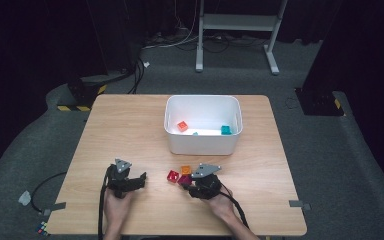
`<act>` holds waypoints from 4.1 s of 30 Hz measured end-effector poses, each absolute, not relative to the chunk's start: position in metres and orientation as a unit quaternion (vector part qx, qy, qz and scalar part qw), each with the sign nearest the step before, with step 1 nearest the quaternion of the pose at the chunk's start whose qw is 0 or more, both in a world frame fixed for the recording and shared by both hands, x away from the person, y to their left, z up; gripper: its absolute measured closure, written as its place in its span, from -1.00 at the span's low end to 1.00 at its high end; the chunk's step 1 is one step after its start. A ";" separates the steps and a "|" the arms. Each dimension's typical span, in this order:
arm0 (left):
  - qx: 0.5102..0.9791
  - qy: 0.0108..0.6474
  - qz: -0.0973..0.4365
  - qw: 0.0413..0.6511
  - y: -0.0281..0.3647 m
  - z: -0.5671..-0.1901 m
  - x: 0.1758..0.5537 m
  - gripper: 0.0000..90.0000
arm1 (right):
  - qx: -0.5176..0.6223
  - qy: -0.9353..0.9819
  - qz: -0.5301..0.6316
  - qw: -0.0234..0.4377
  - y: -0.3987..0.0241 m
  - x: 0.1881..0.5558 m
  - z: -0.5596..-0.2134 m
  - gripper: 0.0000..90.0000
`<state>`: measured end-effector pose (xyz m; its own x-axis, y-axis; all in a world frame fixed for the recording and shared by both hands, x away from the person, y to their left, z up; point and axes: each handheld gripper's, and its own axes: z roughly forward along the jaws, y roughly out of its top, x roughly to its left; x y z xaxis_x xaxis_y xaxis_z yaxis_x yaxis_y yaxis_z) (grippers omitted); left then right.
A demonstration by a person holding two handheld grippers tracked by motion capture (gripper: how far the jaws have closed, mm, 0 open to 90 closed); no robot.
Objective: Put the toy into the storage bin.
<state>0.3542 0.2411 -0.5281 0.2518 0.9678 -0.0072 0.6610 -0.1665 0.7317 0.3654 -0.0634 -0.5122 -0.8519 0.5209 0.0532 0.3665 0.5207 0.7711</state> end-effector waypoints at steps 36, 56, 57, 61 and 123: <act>0.727 0.559 0.241 0.317 0.241 -0.528 0.354 -0.66 | 0.301 0.830 0.460 0.098 -0.116 0.367 -0.476 0.30; 0.727 0.559 0.241 0.317 0.241 -0.528 0.354 -0.66 | 0.302 0.821 0.474 0.101 -0.132 0.380 -0.447 0.30; 0.727 0.559 0.241 0.317 0.241 -0.528 0.354 -0.66 | 0.303 0.820 0.475 0.100 -0.133 0.381 -0.446 0.30; 0.727 0.559 0.241 0.317 0.241 -0.528 0.354 -0.66 | 0.308 0.814 0.484 0.092 -0.138 0.385 -0.440 0.30; 0.726 0.560 0.241 0.318 0.241 -0.528 0.354 -0.66 | 0.302 0.784 0.522 0.145 -0.151 0.423 -0.351 0.30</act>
